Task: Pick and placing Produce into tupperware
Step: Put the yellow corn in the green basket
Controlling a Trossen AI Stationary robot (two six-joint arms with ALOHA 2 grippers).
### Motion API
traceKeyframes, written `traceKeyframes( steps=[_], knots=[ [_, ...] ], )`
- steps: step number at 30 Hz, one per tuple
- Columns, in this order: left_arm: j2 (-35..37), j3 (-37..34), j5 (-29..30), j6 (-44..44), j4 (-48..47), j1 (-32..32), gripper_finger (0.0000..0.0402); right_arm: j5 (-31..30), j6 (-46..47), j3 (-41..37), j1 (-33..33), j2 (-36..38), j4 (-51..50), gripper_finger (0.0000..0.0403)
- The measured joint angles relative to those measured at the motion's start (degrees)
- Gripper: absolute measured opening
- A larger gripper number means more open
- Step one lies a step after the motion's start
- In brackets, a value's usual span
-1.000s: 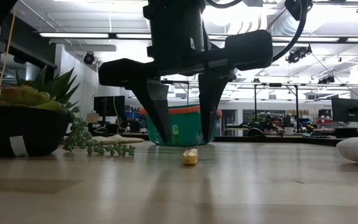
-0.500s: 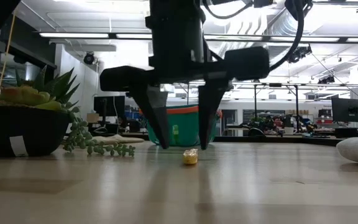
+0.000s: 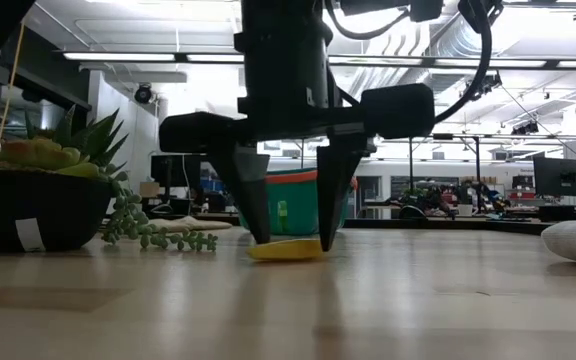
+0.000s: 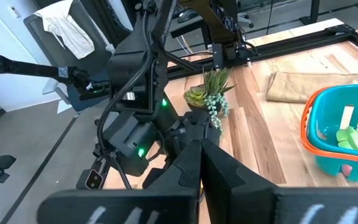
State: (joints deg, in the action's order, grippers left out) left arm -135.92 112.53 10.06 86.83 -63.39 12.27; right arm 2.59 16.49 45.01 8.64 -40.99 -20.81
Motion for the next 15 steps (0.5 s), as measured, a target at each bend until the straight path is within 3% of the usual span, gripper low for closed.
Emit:
traceKeyframes(
  steps=[15],
  knots=[
    [0.0,0.0,0.1,-1.2,-2.1,0.0,0.0216,0.0,0.0,0.0,0.0,0.0,0.0,0.0001]
  ],
)
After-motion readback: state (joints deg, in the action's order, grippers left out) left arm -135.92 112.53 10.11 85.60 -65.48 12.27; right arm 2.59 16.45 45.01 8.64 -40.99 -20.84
